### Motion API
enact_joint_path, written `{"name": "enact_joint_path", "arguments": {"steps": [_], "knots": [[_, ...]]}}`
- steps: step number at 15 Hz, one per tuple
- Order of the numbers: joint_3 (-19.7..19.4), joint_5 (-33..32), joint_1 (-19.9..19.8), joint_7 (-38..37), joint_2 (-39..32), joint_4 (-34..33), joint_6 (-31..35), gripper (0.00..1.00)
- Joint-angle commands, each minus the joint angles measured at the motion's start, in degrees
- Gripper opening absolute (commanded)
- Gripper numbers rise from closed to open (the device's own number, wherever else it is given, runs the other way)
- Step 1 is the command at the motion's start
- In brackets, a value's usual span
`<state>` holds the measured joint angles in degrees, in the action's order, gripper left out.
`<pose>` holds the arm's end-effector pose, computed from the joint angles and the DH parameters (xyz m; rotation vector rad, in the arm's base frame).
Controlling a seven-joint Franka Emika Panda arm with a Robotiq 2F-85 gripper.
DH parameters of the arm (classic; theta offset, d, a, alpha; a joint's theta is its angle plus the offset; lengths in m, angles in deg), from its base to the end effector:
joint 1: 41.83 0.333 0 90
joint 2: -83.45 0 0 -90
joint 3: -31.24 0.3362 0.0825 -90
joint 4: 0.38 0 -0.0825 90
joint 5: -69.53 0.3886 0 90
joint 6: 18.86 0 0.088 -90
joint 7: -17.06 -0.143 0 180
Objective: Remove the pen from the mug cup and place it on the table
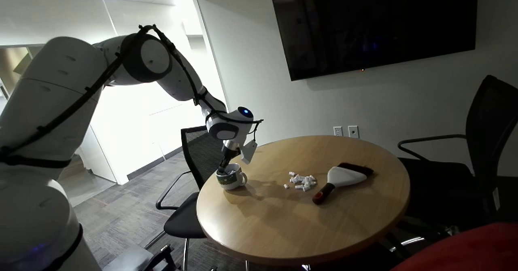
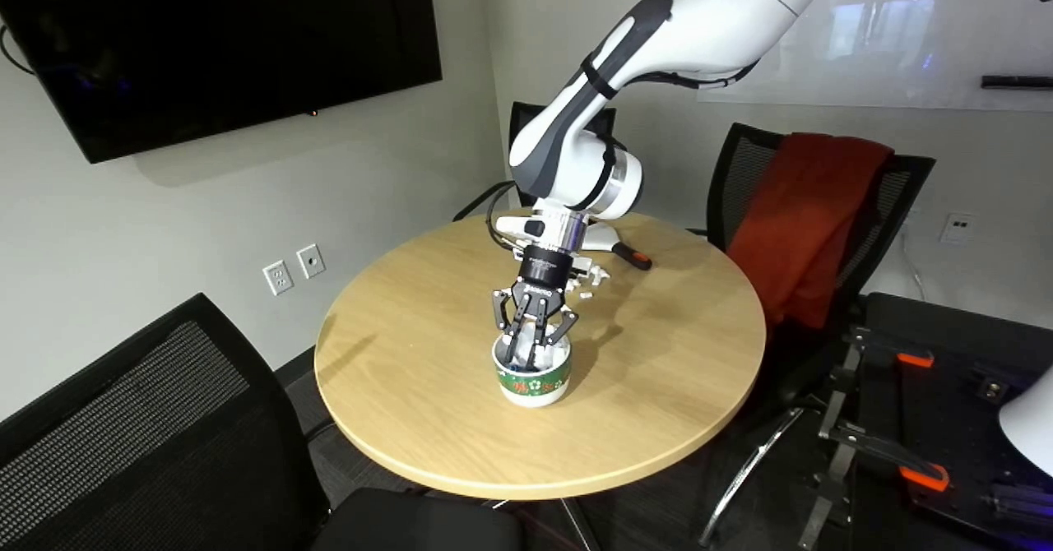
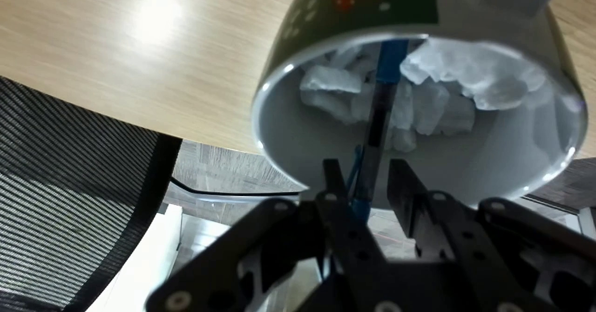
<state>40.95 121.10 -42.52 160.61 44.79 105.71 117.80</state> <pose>0.6346 0.1251 0.1362 -1.5327 -2.1583 -0.7635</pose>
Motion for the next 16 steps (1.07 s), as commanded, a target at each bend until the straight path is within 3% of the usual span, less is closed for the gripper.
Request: {"name": "enact_joint_path", "arguments": {"steps": [1, 2, 4, 10, 16], "knots": [[0.72, -0.13, 0.24, -1.64, -1.57, -1.69, 2.22, 0.16], [0.8, -0.07, 0.07, -1.49, -1.91, -1.92, 2.18, 0.07], [0.94, 0.17, -0.21, -1.28, -1.65, -1.57, 2.19, 0.0], [2.22, 4.04, -3.55, 0.88, 1.93, 0.85, -0.66, 0.04], [1.89, 9.04, -6.92, 2.65, 0.72, -0.8, -11.12, 0.04]]}}
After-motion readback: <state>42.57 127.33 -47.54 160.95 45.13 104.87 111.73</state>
